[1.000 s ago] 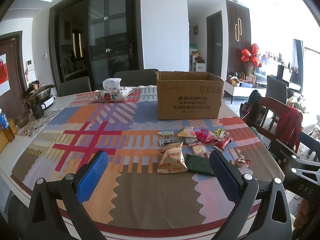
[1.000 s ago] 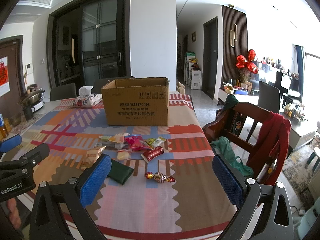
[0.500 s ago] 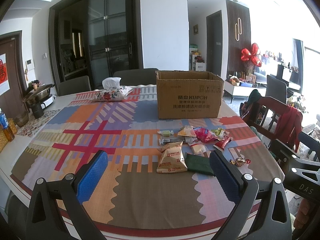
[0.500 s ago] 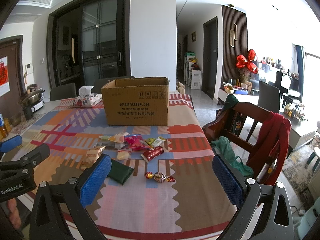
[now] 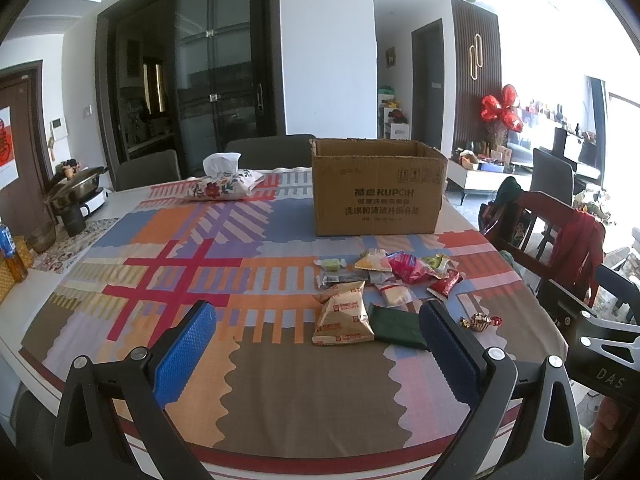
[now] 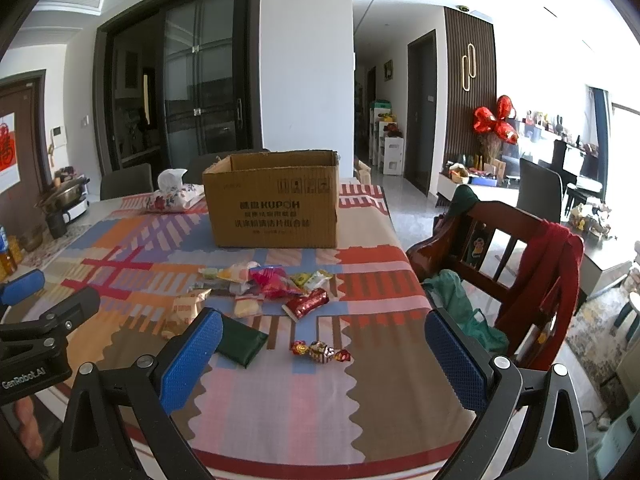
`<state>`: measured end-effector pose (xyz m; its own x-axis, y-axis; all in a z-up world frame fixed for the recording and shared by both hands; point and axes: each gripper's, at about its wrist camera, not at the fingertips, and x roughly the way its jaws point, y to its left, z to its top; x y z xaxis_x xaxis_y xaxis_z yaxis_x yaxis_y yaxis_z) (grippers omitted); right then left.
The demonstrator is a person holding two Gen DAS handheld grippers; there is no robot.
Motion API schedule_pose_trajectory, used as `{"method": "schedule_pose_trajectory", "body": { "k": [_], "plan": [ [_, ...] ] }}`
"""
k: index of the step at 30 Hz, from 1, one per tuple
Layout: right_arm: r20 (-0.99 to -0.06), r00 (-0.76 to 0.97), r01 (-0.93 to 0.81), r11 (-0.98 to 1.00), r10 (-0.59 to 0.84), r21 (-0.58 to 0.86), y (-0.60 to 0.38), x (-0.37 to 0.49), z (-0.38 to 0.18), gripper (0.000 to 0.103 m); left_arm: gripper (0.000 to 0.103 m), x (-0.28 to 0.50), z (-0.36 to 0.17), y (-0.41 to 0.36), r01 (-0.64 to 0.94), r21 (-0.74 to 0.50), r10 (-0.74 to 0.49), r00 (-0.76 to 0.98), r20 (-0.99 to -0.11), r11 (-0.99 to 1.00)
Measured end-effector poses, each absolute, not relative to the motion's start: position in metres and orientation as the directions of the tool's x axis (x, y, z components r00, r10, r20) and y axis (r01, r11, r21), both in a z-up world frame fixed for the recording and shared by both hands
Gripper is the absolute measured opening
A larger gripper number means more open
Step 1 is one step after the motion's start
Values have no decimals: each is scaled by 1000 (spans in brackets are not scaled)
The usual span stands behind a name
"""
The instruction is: Organize snacks
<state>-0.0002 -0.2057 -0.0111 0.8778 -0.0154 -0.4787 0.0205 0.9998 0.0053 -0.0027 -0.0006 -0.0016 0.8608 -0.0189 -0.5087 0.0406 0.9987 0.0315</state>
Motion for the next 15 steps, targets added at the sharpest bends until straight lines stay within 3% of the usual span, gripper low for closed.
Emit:
{"method": "schedule_pose_trajectory", "body": {
  "k": [10,15],
  "plan": [
    [-541,840,-20,999,37,37,-203,24,-28,102,102,9,-21,2,52,25,-30,837,-546,998],
    [-580,812,-27,997,61,68,-203,42,-38,102,96,26,-27,2,50,11,-36,829,-559,999]
  ]
}}
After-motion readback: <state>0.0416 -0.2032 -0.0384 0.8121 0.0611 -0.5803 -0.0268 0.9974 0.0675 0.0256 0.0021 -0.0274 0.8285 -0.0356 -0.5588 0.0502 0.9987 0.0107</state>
